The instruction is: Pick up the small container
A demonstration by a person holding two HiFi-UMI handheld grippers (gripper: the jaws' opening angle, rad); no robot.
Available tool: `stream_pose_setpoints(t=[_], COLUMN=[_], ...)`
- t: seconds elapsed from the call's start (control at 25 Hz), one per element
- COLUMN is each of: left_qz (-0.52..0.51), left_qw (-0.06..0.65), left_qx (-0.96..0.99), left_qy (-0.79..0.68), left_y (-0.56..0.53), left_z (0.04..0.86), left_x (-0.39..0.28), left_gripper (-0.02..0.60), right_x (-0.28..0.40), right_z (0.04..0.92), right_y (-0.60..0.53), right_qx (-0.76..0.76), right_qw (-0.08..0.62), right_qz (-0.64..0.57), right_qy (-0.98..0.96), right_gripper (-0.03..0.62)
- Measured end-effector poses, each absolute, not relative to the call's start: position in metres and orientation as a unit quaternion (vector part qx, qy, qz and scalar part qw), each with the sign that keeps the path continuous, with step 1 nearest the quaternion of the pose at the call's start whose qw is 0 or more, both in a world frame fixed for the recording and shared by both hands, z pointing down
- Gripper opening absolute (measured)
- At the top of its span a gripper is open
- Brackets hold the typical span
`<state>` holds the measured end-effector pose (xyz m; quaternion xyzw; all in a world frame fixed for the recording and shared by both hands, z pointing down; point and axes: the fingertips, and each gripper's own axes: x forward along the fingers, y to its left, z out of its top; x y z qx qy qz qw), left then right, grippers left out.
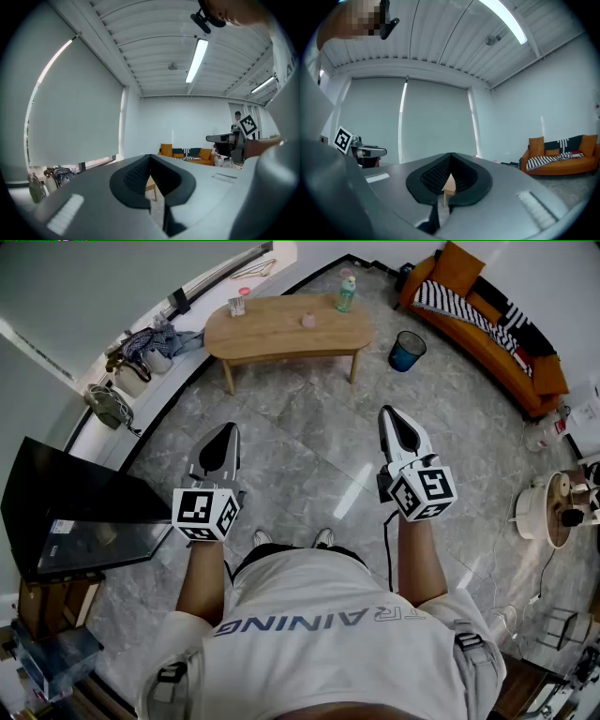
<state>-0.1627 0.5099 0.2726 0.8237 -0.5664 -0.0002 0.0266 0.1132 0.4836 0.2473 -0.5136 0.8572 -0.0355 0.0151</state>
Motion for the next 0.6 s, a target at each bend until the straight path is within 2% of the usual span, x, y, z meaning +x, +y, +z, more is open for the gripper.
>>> stream_pose_setpoints(t=[0.6], left_qz=[0.004], left_qw=[0.028], left_qx=[0.826], left_qy=[-0.564], left_y=[0.512], left_z=[0.272], left_x=[-0.141], left_gripper=[0.000], right_x=[0.137], right_z=[0.255], right_y=[0.484], right_qx=[-0.519], right_qw=[0.025], right_qz=[-0.045], right_qy=[0.853], right_gripper=[0.012])
